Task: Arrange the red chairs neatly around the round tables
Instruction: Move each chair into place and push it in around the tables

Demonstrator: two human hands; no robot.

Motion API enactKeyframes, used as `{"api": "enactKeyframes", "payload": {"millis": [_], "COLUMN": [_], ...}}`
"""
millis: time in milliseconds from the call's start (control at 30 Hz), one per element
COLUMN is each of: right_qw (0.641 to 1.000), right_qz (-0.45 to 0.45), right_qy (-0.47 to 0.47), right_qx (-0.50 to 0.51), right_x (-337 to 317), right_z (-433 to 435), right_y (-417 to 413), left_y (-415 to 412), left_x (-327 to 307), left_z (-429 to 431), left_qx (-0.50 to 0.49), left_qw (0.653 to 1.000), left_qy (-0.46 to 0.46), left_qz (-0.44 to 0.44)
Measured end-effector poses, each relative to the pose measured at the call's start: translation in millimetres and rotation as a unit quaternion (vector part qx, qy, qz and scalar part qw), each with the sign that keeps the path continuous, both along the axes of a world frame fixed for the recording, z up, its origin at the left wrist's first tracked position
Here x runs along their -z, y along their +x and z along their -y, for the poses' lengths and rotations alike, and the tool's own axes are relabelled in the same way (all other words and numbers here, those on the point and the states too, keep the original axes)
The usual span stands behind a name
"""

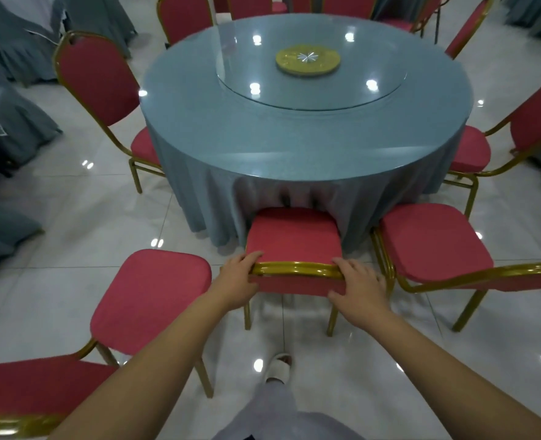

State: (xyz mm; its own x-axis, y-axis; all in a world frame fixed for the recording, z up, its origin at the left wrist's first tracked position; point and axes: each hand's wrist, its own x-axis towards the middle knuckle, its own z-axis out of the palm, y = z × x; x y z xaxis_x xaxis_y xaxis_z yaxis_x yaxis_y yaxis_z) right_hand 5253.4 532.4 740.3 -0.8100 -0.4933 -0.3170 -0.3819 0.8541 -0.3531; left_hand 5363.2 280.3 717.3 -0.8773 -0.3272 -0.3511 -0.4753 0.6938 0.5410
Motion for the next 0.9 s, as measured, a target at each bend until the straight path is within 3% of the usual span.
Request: {"api": "enactKeyframes", "payload": {"millis": [133,300,567,733,900], "right_qw": [0.990,0.956,0.934,0.928,0.934], "right_qz": [0.015,0.156,0.235,0.234,0.215], "right_qy": [-0.138,-0.228,-0.213,-0.187,-0.163], "right_qx": [-0.014,-0.095,-0.166,-0.221,-0.234], "right_x": [-14.6,-16.2,4.3,-1.1,1.1], "right_z": [7.6,32.0,65.1,108.8,194.6], "right_y": [62.1,138.3,212.5,249.9,316.5], "left_y": [69.0,200.2,344.6,384.3,418.3], "left_x": [-10.4,-20.6,-49.1,-64.9,-56.1], "left_z": [-3.7,-6.9,11.8,83.2,178.0], "left_qx": [-0.078,-0.138,-0.203,-0.264,-0.229], "left_qw": [0.996,0.989,0.974,0.944,0.921], "left_qy": [0.022,-0.013,-0.085,-0.164,-0.276], "left_qz": [-0.043,0.047,0.056,0.106,0.156]}}
